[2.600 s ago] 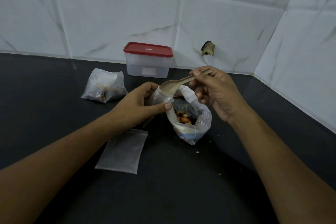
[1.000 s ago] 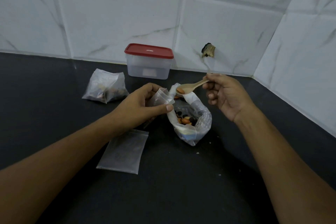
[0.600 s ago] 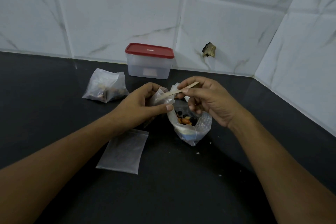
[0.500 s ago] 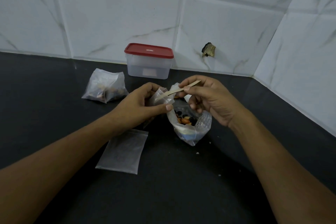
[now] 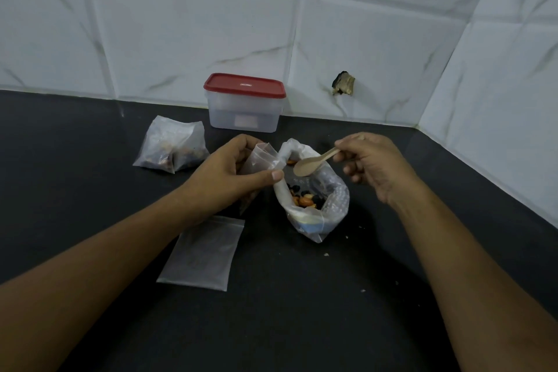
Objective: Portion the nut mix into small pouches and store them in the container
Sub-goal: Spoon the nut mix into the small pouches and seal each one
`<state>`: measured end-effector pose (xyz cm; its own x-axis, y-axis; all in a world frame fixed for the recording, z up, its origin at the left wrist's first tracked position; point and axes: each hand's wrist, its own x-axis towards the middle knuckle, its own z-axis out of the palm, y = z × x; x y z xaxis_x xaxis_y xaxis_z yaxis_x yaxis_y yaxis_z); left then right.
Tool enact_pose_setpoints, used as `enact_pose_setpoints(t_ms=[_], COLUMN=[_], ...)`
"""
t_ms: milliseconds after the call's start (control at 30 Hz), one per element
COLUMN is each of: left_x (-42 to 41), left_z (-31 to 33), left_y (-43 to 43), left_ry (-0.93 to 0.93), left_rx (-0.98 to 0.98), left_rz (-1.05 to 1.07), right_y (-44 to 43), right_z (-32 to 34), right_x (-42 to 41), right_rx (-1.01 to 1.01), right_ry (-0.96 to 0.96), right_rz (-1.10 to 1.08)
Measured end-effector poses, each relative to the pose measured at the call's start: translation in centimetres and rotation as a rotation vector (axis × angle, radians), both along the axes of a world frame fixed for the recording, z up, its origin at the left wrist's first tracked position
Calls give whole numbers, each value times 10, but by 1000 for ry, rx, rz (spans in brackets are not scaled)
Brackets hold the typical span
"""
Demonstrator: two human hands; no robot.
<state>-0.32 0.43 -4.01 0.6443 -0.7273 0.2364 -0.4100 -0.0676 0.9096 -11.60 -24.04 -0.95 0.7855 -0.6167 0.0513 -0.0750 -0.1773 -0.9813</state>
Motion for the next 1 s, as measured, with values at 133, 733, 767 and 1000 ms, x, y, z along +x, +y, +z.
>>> enact_pose_setpoints(t_ms=[133, 733, 767, 1000], left_x=[1, 7, 7, 7], left_z=[1, -1, -1, 2], left_y=[0, 0, 0, 0], left_ry=[12, 92, 100, 143], left_rx=[-18, -65, -67, -100], left_rz=[20, 28, 31, 92], right_y=[1, 50, 55, 72], right_z=[-4, 1, 2, -6], right_x=[2, 4, 4, 5], right_rx=[-56, -975, -948, -756], right_ry=[53, -220, -209, -126], right_rz=[-11, 93, 146, 293])
